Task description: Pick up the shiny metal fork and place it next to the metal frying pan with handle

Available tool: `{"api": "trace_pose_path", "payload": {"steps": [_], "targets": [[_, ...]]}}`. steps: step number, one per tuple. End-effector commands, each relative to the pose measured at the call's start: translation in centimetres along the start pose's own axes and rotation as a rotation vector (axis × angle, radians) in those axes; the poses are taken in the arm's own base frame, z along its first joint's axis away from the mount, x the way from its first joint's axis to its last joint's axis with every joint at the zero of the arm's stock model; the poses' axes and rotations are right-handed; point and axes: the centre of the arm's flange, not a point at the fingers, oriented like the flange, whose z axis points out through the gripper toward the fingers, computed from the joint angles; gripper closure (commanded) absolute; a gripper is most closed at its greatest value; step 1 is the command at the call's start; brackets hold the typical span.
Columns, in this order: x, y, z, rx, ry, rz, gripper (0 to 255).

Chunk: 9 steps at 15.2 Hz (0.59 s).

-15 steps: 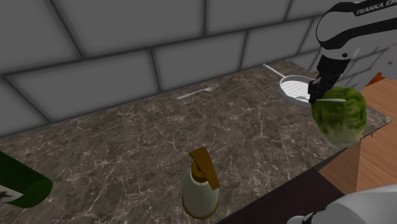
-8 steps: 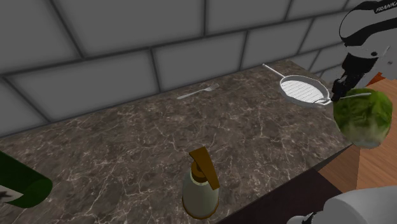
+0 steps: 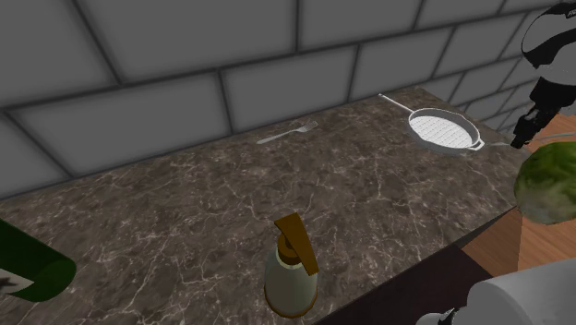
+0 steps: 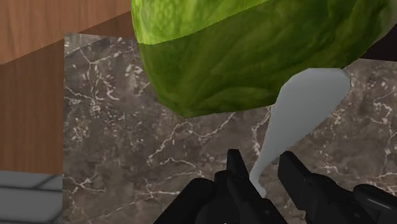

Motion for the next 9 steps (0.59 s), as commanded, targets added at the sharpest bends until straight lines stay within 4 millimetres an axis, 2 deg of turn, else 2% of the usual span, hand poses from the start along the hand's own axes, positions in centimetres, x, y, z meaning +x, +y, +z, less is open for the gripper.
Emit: {"api": "trace_pose_path", "payload": {"steps": [1,9], "targets": [[0.0,0.0,1.2,0.000,-0.001,-0.003,255],[0.6,0.1,5.4,0.000,-0.001,-0.003,255]]}}
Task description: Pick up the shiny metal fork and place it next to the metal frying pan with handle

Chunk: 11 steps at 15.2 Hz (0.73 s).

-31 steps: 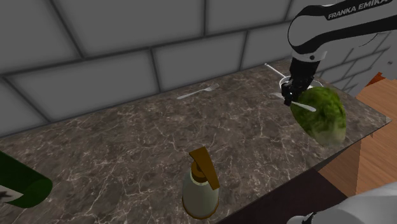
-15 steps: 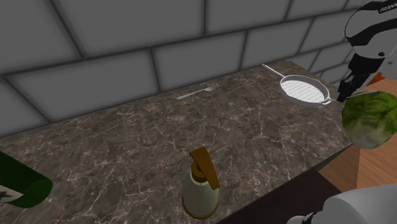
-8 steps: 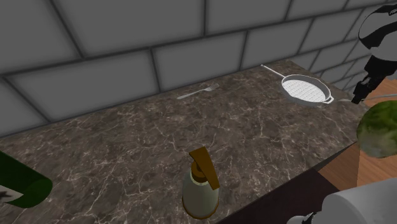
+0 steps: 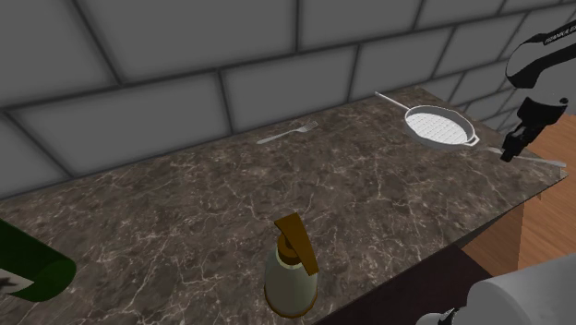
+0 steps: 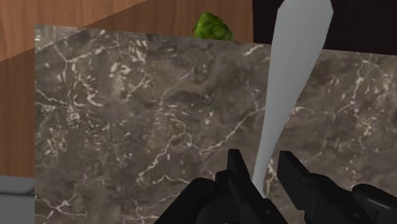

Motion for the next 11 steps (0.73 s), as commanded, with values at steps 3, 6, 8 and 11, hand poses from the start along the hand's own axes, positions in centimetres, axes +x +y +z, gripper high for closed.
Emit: {"api": "trace_pose_path", "payload": {"steps": [3,6,8,11], "targets": [[0.5,0.0,2.1,0.000,0.001,-0.002,255],[0.7,0.0,3.7,0.000,0.001,-0.002,255],[0.8,0.0,4.0,0.000,0.000,-0.002,255],[0.8,0.0,4.0,0.000,0.001,-0.002,255]]}}
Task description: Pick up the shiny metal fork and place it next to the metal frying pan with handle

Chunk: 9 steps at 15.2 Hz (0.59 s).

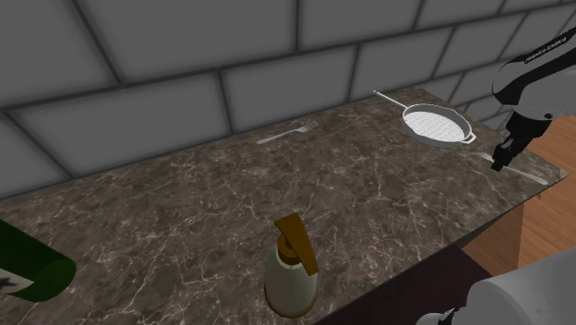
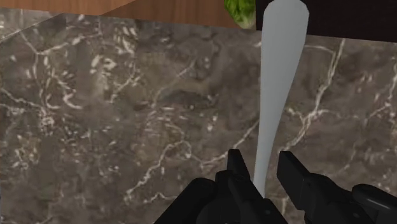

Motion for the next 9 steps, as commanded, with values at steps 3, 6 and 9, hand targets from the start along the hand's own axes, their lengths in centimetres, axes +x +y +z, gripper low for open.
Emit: {"api": "trace_pose_path", "payload": {"steps": [3,6,9], "targets": [[0.07,-0.05,0.03,0.000,0.000,-0.001,255],[0.08,-0.04,0.03,0.000,0.000,-0.001,0],[0.07,-0.04,0.03,0.000,0.000,-0.001,0]]}}
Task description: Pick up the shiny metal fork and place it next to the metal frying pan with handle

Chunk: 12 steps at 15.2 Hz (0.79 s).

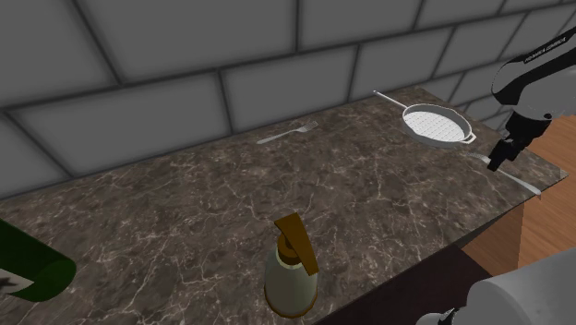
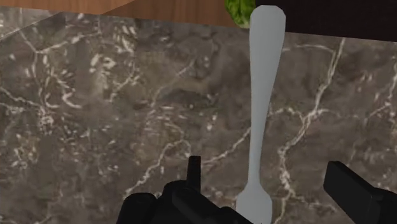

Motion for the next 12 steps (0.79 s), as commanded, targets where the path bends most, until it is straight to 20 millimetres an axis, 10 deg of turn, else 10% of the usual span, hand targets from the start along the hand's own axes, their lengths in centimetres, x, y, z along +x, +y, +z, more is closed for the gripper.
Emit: {"api": "trace_pose_path", "payload": {"steps": [1,4,12], "targets": [[0.0,0.0,-1.3,0.000,0.000,0.000,0],[0.0,0.0,-5.0,0.000,0.000,0.000,0],[0.0,0.0,-5.0,0.000,0.000,0.000,0]]}}
